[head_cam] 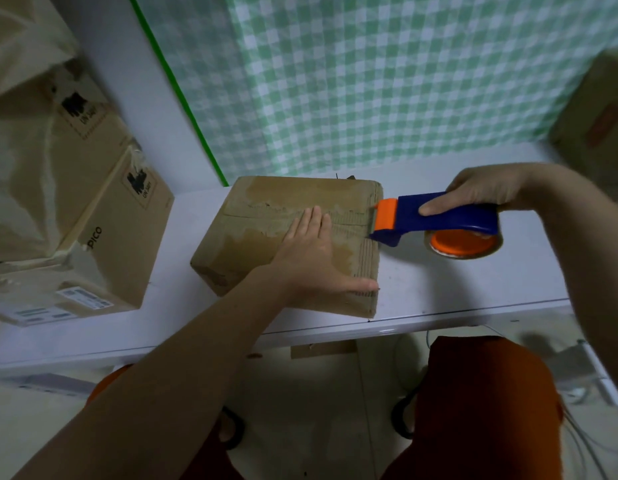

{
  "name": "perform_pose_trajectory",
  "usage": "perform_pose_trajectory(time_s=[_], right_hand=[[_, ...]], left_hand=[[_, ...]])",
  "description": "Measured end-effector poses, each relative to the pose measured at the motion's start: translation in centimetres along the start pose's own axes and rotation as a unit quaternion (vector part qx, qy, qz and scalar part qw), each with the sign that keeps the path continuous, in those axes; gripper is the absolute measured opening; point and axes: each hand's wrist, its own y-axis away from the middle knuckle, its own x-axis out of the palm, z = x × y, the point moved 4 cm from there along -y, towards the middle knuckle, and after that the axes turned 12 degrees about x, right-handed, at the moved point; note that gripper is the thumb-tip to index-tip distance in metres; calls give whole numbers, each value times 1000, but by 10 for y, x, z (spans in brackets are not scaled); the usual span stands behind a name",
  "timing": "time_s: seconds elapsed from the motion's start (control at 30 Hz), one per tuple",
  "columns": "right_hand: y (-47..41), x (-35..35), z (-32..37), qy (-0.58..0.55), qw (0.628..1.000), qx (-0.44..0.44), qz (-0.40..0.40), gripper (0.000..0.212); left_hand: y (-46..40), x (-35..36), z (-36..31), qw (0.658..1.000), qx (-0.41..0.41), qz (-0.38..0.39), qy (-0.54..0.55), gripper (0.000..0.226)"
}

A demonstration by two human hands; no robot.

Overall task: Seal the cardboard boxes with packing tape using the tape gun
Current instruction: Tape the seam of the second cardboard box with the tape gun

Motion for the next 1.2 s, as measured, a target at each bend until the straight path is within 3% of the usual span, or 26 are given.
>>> perform_pose_trajectory(time_s=[0.07,0.2,0.3,0.43,0.6,0.8,0.97,1.07,1.2], right_hand=[[-3,9,0,-12,1000,-14,3,85],[-6,31,4,-39,998,-41,30,67],[-6,38,7,-42,997,-47,46,58],[-4,44,3,-58,996,-50,52,56],[-1,52,-8,-113,991,-47,58,53],[10,43,-42,-93,993,-32,59,73],[8,49,-39,-55,998,-15,38,53],[12,48,-34,-36,998,-9,43,53],[21,47,-24,-6,999,-2,51,48]], left_hand=[[4,-5,8,1000,16,23,13,130],[8,-15,20,997,39,72,4,115],[0,-9,11,999,49,15,-16,108],[-4,0,6,998,49,-43,-9,78],[-7,1,8,999,37,-22,-9,74],[-8,1,10,1000,20,-10,-10,73],[-8,-5,1,1000,7,-4,3,68],[-11,-19,-3,998,-28,-35,40,55],[-30,-29,-14,990,-115,-65,-40,58]])
